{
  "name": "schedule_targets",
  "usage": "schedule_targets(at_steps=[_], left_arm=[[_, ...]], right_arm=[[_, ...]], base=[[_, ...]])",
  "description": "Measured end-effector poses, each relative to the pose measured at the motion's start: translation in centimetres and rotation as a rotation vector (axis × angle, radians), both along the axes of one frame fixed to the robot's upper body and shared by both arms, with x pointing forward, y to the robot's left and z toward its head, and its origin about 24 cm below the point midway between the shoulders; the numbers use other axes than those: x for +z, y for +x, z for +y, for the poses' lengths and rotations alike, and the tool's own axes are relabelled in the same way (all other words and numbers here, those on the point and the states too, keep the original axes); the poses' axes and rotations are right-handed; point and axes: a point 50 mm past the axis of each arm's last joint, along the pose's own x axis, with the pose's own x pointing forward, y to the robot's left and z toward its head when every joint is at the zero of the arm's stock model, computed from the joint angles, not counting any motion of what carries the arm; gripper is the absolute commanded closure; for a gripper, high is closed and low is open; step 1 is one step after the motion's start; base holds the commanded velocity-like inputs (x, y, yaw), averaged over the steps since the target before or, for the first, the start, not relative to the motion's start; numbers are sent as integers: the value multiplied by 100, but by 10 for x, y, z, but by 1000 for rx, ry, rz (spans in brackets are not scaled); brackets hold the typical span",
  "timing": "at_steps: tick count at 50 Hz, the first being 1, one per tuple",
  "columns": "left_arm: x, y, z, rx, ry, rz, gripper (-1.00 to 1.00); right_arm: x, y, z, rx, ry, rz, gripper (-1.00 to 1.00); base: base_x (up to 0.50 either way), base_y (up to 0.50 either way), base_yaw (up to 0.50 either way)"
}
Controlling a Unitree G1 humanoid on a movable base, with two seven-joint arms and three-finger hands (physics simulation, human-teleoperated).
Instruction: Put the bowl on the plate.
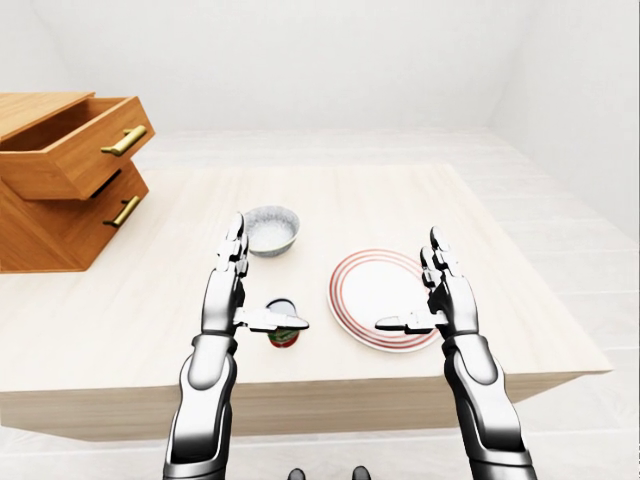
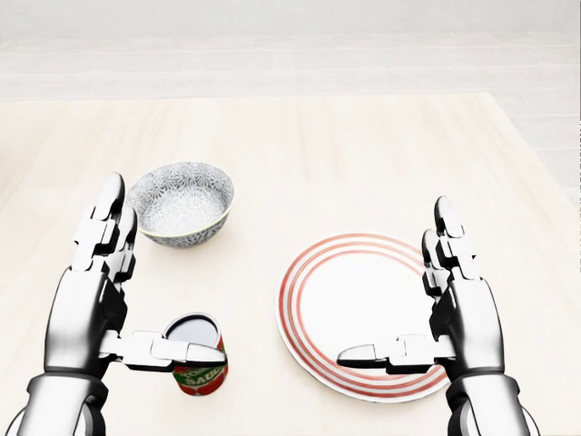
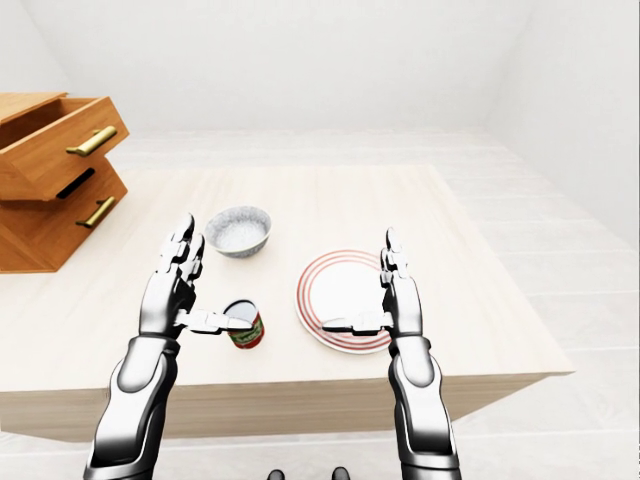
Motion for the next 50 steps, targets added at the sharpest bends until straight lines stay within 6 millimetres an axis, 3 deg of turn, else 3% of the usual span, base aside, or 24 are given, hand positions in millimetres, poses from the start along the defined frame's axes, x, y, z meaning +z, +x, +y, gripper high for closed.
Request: schedule_targets(at_steps=[29, 50], left_arm=[[7, -1, -1, -5, 5, -31, -100], [10, -1, 0, -4, 7, -44, -100]], right_arm=[[0, -2, 1, 5, 0, -2, -100], [3, -2, 2, 16, -8, -11, -100]], base=[[9, -22, 0], [16, -3, 0]])
